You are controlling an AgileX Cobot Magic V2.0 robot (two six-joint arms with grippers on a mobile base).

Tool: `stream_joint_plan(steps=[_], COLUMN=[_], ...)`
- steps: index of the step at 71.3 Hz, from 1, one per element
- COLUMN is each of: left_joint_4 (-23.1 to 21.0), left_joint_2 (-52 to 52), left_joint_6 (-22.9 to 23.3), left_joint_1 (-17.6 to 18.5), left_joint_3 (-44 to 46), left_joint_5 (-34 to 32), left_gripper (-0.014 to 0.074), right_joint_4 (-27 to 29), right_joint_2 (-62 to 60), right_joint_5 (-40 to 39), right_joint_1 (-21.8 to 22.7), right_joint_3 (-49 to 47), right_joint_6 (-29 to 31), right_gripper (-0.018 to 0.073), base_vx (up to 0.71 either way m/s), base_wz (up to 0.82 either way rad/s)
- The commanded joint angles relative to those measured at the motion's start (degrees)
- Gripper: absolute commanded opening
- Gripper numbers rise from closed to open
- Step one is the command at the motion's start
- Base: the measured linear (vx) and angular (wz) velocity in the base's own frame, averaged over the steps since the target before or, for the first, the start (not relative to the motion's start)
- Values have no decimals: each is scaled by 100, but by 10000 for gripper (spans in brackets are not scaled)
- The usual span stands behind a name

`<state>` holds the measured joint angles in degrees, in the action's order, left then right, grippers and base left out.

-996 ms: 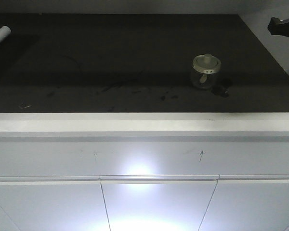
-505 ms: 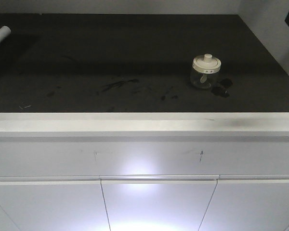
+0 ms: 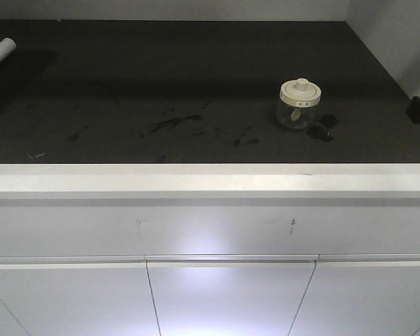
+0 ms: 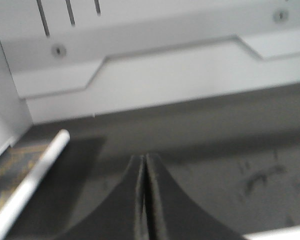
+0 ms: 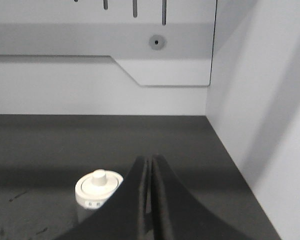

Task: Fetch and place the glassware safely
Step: 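Reach the right gripper into the hood toward the glass jar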

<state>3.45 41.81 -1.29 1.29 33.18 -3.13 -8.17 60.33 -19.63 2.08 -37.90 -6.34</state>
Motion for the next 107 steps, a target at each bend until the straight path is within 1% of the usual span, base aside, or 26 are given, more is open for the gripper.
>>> stream_joint_plan(steps=[1, 10, 22, 27, 30, 34, 40, 49, 54, 57, 64, 68, 72, 77, 85, 92, 107], left_joint_4=[-11, -11, -16, -43, -113, -211, -211, -211, -211, -211, -211, -211, -211, -211, -211, -211, -211], left_joint_2=[-471, -1128, -1816, -1992, -2053, -2084, -2097, -2097, -2097, -2097, -2097, -2097, -2097, -2097, -2097, -2097, -2097], left_joint_6=[19, 60, 60, 60, 80, 94, 94, 94, 94, 94, 94, 94, 94, 94, 94, 94, 94], left_joint_1=[20, 20, 20, 20, 20, 20, 20, 20, 20, 20, 20, 20, 20, 20, 20, 20, 20], left_joint_3=[-445, -1136, -1742, -1891, -1940, -1934, -1934, -1934, -1934, -1934, -1934, -1934, -1934, -1934, -1934, -1934, -1934], left_joint_5=[-478, -474, -472, -472, -478, -438, -506, -523, -523, -523, -523, -523, -523, -523, -518, -513, -497], left_gripper=[-7, -7, -7, -7, -7, -7, -7, -7, -7, -7, -7, -7, -7, -7, -7, -7, -7], right_joint_4=[-3, -3, -5, -5, -10, -11, -77, -71, -67, -67, -123, -139, -139, -139, -139, -139, -139], right_joint_2=[-119, -119, -119, -119, -105, -43, 174, 607, 945, 1179, 1665, 1921, 2221, 2576, 3229, 3818, 4934], right_joint_5=[-415, -409, -385, -366, -366, -432, -517, -925, -946, -923, -918, -918, -918, -897, -757, -647, -667], right_joint_1=[36, 36, -6, -188, -383, -647, -925, -1049, -1043, -1043, -1043, -1043, -1043, -1043, -1043, -1043, -1030], right_joint_3=[-136, -136, -136, -136, -136, -136, -172, -187, -321, -444, -855, -1130, -1469, -1873, -2597, -3235, -4421], right_joint_6=[-65, -65, -65, -65, -53, 42, 289, 226, 123, 56, 29, -44, -87, -87, -87, -61, 9], right_gripper=[-1, -1, -1, -1, -1, -1, -1, 4, 25, 45, 132, 197, 291, 382, 495, 534, 533], base_vx=[0, 0, 0, 0, 0, 0, 0, 0, 0, 0, 0, 0, 0, 0, 0, 0, 0], base_wz=[0, 0, 0, 0, 0, 0, 0, 0, 0, 0, 0, 0, 0, 0, 0, 0, 0])
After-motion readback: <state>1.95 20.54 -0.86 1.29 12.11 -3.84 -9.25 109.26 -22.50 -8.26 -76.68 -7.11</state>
